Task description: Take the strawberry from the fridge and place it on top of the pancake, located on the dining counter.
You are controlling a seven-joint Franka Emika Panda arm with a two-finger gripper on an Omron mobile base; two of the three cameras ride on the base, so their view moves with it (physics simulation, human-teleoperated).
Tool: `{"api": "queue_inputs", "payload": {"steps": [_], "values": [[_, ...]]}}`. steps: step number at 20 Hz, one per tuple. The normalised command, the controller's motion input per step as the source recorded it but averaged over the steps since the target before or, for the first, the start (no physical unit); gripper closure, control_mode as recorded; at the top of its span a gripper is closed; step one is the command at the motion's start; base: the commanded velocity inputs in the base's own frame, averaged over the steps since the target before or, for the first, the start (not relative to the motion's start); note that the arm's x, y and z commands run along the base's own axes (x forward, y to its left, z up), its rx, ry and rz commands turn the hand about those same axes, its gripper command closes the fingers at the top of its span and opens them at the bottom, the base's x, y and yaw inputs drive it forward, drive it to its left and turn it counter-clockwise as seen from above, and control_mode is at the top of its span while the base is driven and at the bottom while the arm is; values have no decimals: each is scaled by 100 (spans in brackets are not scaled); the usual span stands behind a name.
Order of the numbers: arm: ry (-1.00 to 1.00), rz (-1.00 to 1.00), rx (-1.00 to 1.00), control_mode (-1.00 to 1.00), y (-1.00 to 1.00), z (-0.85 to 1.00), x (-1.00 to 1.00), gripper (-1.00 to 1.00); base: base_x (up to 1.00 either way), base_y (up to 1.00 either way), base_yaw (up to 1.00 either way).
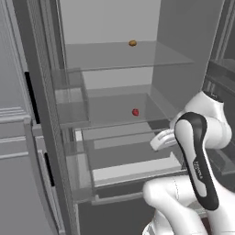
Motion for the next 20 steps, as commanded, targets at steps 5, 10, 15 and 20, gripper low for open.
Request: {"api": "queue_inputs", "payload": {"steps": [5, 10, 15, 20], "values": [[0, 0, 0, 100, 0, 0, 0, -100, 88, 20, 0], [-4, 0, 0, -100, -3, -3, 32, -100, 21, 1, 0], [-26, -9, -2, -100, -2, 0, 49, -100, 0, 0, 0], [-11, -25, -5, -100, 0, 0, 36, -100, 0, 0, 0]]}}
